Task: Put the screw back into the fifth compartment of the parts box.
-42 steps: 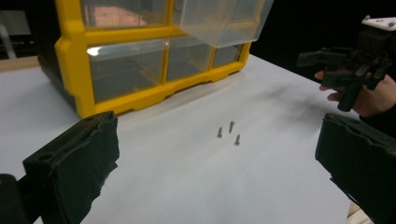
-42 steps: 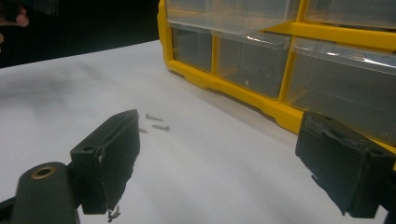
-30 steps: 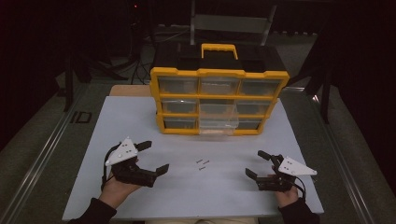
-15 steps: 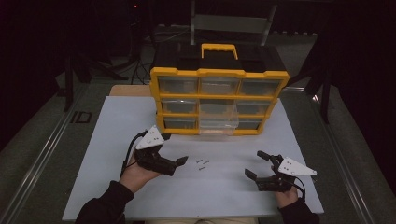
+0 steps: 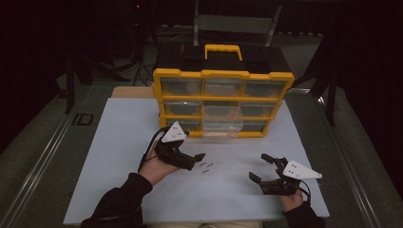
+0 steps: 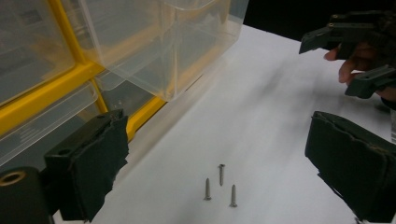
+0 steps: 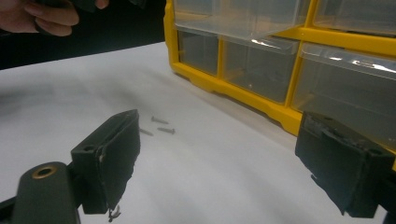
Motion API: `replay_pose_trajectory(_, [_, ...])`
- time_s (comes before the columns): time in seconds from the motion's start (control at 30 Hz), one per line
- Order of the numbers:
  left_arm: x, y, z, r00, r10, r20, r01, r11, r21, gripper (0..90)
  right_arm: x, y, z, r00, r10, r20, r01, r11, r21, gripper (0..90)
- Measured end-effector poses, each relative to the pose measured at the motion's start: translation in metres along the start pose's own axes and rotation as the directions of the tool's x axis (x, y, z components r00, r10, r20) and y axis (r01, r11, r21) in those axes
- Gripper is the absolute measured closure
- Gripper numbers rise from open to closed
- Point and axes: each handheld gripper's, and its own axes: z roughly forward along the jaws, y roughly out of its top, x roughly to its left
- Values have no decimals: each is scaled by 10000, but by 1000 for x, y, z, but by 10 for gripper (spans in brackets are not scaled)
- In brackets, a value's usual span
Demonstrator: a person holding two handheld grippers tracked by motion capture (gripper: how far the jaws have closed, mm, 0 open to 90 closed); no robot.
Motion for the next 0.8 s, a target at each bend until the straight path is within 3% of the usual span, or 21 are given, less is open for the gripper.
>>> replay_pose_trajectory(0.17, [0,0,12,9996,172,228,-175,9997,145,153,0,0,0,10000,6,-27,-6,10000,7,140])
replay_pose_trajectory(0.47, [-2,-7,34,9993,81,364,-109,9968,791,270,1,0,0,10000,10,-81,-10,10000,-3,141])
replay_pose_trajectory(0.8, [0,-20,48,9984,-72,561,-4,9909,1344,440,1,0,0,9999,2,-124,-2,10000,-7,141])
